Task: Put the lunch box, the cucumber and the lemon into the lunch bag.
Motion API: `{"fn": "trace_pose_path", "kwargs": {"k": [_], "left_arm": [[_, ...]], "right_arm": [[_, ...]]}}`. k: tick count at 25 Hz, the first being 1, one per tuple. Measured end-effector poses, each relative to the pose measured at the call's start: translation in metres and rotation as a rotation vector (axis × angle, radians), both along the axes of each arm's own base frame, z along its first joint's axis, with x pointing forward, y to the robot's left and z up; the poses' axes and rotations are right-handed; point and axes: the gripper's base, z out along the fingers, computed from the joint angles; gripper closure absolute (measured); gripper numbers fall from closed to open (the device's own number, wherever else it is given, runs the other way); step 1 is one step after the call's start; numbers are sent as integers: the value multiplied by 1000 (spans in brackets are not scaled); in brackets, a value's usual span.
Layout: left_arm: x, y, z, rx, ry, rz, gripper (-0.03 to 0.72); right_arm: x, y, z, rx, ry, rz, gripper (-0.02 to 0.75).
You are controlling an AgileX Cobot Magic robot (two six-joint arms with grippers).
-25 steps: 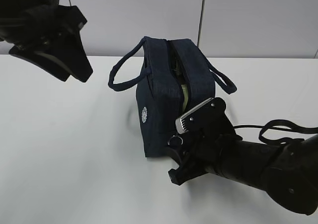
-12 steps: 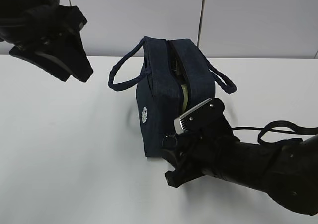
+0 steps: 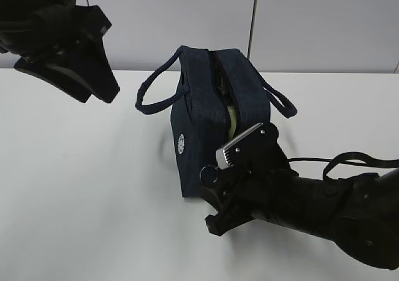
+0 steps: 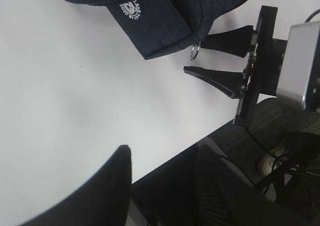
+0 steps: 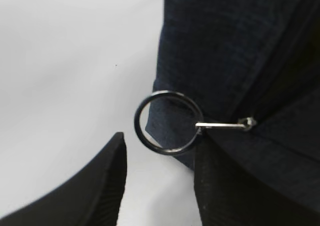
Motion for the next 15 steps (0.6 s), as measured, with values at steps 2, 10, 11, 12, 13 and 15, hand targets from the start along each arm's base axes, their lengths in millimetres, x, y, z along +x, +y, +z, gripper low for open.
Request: {"fn": "trace_pose_path", "kwargs": {"k": [2, 10, 11, 12, 13, 15], "left_arm": [[0, -1, 0, -8, 4, 0, 398], [-1, -1, 0, -13, 6, 0, 398], [-1, -1, 0, -15, 7, 0, 398], [-1, -1, 0, -15, 7, 0, 398], [-1, -1, 1, -16, 8, 0, 398], [-1, -2, 1, -23, 11, 0, 398]], "right_arm": [[1, -3, -2, 2, 28, -47, 405], [2, -7, -4, 14, 76, -130, 406], [3, -7, -3, 21, 68, -129, 407], [3, -6, -2, 28, 60, -129, 407], [4, -6, -1, 37, 49, -128, 407], [4, -6, 0, 47, 37, -128, 407]]}}
